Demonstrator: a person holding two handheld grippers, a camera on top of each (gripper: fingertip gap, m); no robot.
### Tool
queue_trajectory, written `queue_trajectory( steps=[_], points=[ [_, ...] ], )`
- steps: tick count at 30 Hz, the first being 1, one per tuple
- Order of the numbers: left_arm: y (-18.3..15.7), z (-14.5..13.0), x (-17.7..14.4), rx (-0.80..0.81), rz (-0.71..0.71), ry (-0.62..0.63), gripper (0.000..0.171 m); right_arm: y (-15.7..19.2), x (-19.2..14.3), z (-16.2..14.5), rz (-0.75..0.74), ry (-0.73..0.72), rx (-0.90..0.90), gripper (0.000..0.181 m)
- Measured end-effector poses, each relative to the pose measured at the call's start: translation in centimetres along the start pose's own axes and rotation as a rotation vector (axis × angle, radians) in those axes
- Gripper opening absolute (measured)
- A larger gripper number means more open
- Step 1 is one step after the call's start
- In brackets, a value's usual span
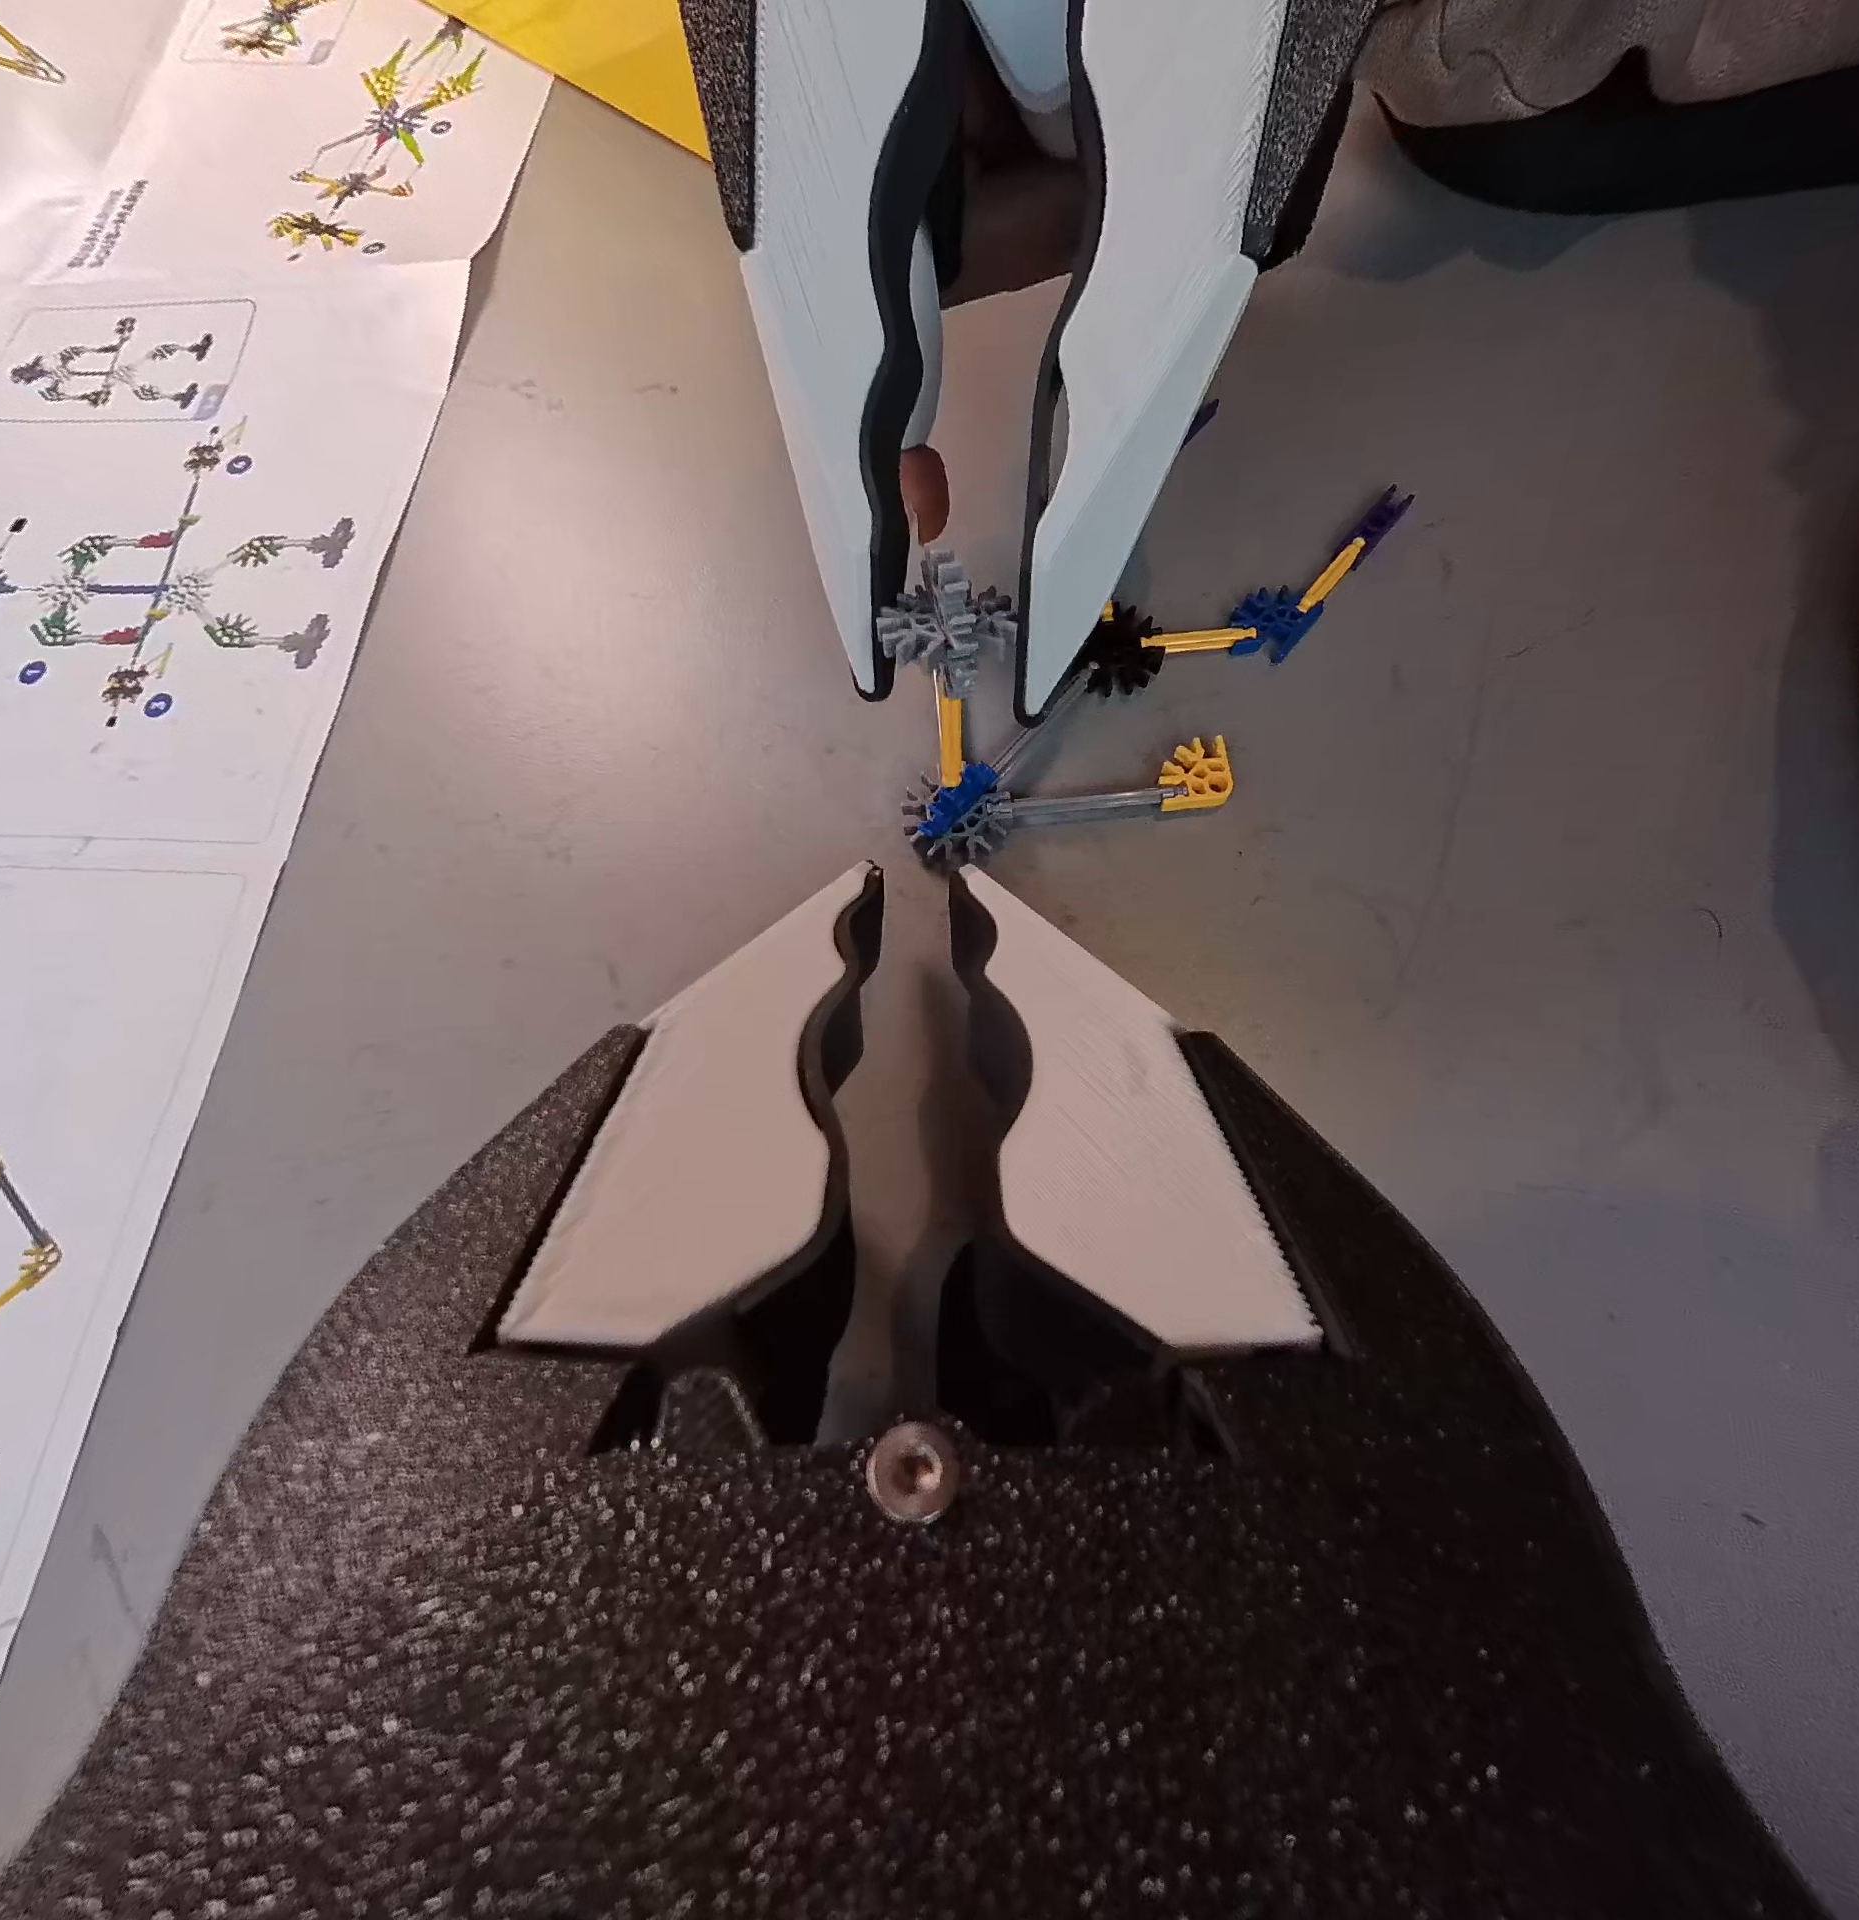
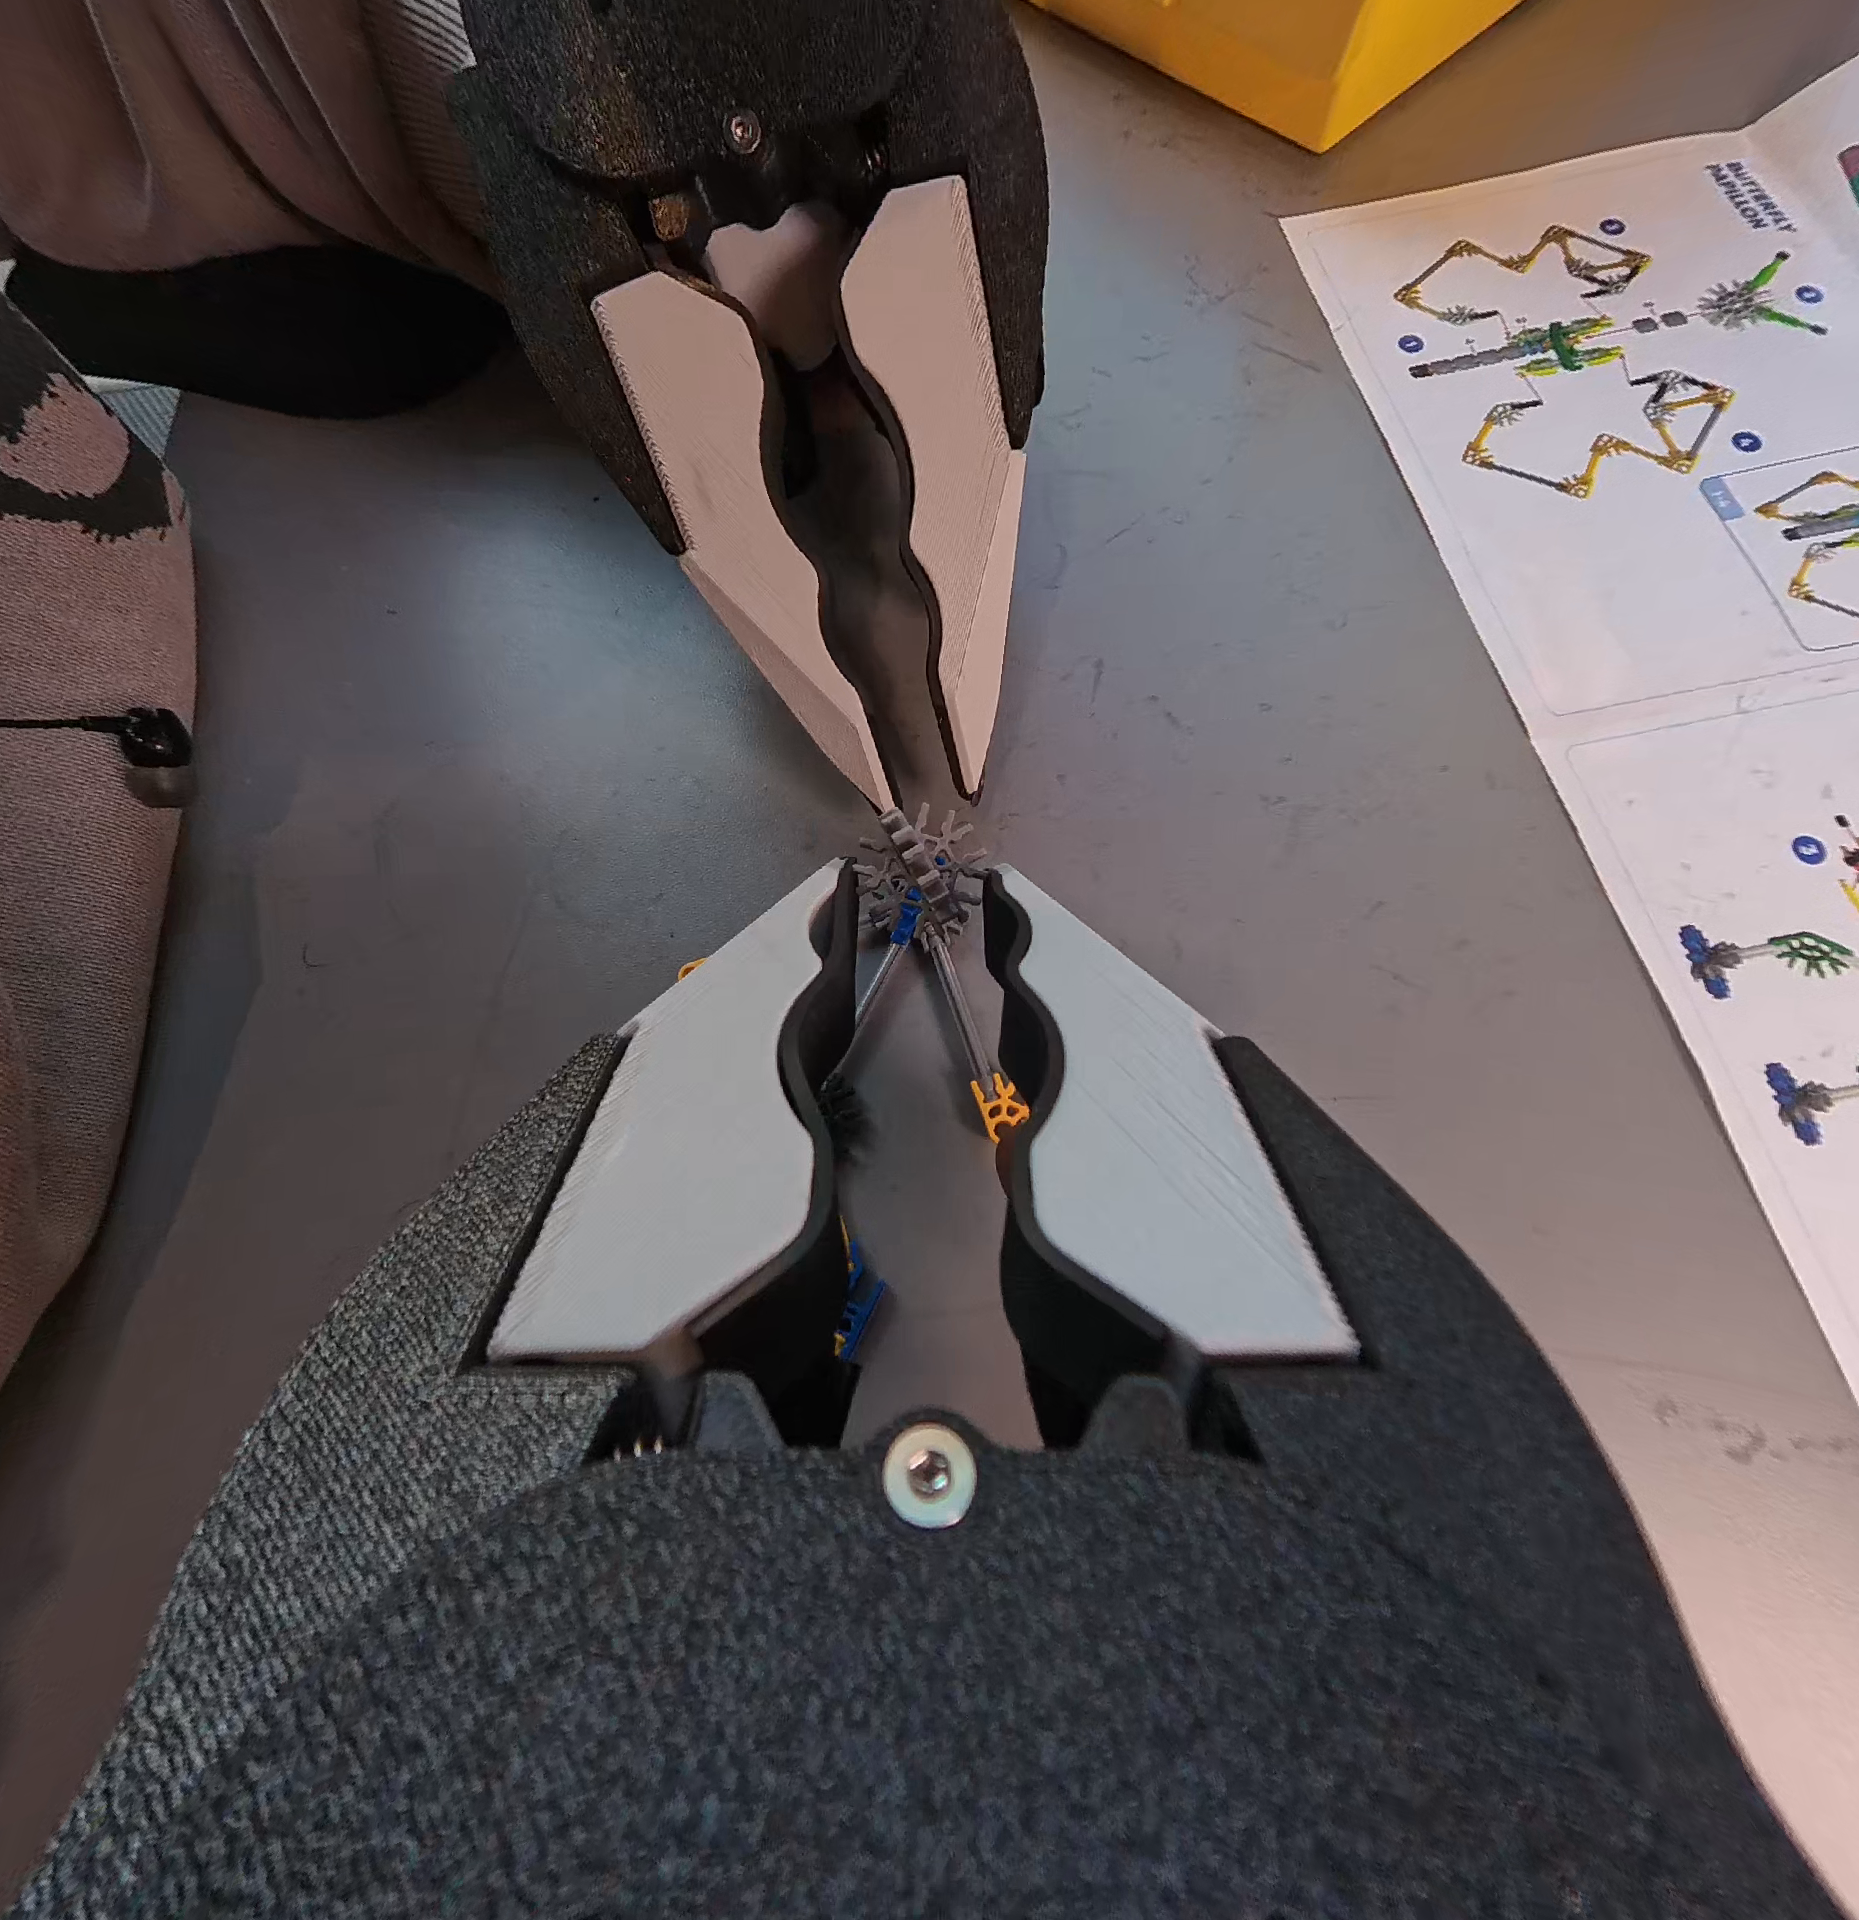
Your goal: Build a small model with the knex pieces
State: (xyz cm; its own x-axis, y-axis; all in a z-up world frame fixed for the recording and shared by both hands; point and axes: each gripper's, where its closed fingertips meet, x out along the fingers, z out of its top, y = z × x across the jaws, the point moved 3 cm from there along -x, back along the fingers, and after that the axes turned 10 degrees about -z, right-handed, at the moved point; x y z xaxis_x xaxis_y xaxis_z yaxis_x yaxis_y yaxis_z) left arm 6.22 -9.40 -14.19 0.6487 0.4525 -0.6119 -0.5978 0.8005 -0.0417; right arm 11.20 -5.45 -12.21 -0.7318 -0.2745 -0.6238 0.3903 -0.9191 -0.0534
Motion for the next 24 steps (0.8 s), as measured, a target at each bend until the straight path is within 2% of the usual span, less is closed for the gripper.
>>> queue_trajectory(
  steps=[24],
  points=[
    [-0.23,0.04,0.47,-0.002,0.0,0.011,0.014,0.09,0.29,-0.32,-0.01,0.025,-0.016,0.022]
  ],
)
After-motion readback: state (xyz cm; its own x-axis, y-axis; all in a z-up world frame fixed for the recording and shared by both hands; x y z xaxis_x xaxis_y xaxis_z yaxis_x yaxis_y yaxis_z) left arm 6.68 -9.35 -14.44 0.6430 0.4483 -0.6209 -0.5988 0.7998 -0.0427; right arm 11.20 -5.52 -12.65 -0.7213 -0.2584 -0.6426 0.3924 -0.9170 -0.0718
